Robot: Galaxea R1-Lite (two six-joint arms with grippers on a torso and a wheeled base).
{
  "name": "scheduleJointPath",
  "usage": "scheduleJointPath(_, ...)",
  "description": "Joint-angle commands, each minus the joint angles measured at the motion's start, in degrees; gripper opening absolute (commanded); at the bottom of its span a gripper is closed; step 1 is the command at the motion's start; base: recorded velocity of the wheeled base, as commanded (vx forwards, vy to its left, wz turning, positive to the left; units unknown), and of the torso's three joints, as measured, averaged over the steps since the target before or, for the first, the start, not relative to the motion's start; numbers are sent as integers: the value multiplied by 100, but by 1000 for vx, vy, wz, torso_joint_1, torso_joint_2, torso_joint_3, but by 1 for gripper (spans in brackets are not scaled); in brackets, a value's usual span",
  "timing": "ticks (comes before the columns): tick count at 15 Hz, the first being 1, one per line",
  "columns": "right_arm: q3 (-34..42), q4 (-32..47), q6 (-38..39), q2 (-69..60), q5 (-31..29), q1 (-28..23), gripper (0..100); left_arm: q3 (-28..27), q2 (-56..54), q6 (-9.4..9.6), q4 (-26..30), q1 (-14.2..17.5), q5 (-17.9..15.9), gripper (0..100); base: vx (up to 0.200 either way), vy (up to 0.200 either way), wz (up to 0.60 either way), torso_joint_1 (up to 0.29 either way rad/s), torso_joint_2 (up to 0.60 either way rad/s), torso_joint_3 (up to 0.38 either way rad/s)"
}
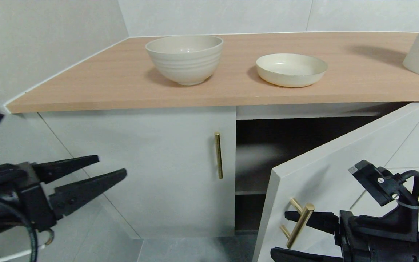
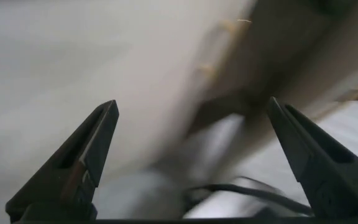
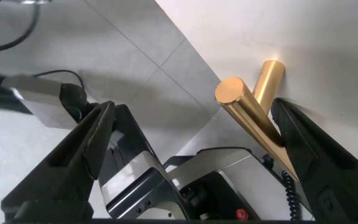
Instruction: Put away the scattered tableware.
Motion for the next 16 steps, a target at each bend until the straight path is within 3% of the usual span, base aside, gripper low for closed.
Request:
scheduleJointPath(1,1,-2,4,7,17,3,100,-41,1164,-362,-449,-908,-1,100,0,0,0,0,0,0)
scheduleJointPath(2,1,-2,4,15,17,3,100,-59,1692,-485,-1056,-1401,7,100,0,0,0,0,0,0)
scheduleJointPath(3,-8,-2,4,15,17,3,100,-50,1982,-477,-1469,-1647,78,100,0,0,0,0,0,0)
scheduleJointPath(4,-8,-2,4,24,17,3,100,-50,2105,-477,-1627,-1770,174,100,0,0,0,0,0,0)
scheduleJointPath(6,-26,-2,4,33,25,3,100,-67,2509,-441,-2040,-2332,798,100,0,0,0,0,0,0)
scheduleJointPath(8,-26,-11,4,33,17,3,100,29,2825,-441,-2348,-2842,904,100,0,0,0,0,0,0)
scheduleJointPath(10,-26,-2,12,51,17,-6,100,-85,3186,-433,-2761,-3044,983,100,0,0,0,0,0,0)
scheduleJointPath(13,-17,-2,4,42,17,-6,100,-340,3458,-459,-3121,-3053,1001,100,0,0,0,0,0,0)
scheduleJointPath(14,-17,-2,4,42,17,-6,100,-384,3564,-450,-3121,-3071,983,0,0,0,0,0,0,0)
scheduleJointPath(16,-17,-2,4,42,17,-6,100,-683,3880,-450,-3174,-3062,1018,0,0,0,0,0,0,0)
